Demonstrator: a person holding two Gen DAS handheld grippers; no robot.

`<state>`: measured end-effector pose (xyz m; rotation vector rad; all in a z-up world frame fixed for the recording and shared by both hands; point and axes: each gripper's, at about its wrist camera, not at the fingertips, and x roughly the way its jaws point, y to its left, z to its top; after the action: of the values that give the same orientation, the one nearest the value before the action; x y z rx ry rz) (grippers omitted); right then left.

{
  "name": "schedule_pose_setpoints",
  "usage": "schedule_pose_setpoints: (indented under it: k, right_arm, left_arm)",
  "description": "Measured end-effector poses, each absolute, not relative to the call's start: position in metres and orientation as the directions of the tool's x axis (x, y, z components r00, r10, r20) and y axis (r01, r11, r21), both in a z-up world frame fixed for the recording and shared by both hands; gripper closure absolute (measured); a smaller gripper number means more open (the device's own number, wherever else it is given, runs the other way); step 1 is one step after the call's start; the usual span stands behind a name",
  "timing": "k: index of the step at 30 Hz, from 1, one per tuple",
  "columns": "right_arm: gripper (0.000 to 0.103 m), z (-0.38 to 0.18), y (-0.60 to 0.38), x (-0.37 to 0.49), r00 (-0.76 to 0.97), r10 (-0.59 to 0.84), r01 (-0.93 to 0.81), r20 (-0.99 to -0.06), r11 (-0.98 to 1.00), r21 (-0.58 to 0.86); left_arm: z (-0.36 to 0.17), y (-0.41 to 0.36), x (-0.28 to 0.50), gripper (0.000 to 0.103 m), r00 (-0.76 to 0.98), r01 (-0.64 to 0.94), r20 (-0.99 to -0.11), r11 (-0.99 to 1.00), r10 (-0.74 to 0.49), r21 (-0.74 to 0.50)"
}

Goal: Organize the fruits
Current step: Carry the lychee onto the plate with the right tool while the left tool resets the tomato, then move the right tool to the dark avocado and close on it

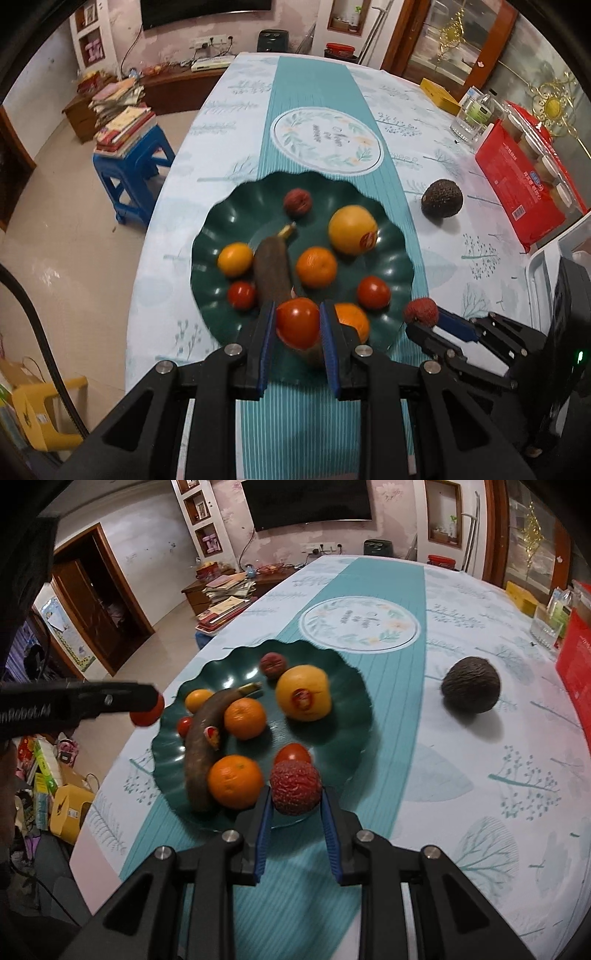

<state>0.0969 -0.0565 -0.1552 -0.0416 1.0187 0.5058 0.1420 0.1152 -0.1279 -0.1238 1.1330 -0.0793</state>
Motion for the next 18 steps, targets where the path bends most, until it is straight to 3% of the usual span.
schedule_pose_setpoints:
  k: [11, 13, 15, 18]
  right_arm:
    - [0.077, -0.165, -0.043, 0.1, 0.376, 0.392, -0.424, -0.839, 0.878, 0.22]
    - [0.076, -0.167, -0.044, 0.102, 0.368, 0.397, -0.416, -0.841, 0.879, 0.233]
    - [0.074, -0.169, -0.047, 0.105, 0.35, 0.407, -0.402, -0.844, 0.879, 0.257]
    - [0.069, -0.168, -0.053, 0.108, 0.358, 0.403, -0.379, -0.842, 0.887, 0.264]
  left_arm:
    - [-0.152, 0.134, 0.125, 0.08, 0.395, -0.073, -0.908, 0.981, -0.139, -0.182]
    - [-0.153, 0.134, 0.124, 0.076, 0.404, -0.072, -0.901, 0.977, -0.156, -0.202]
    - [-0.154, 0.134, 0.122, 0.065, 0.409, -0.079, -0.899, 0.975, -0.157, -0.207]
    - [-0.156, 0.134, 0.119, 0.062, 0.401, -0.084, -0.901, 0.973, -0.163, -0.214]
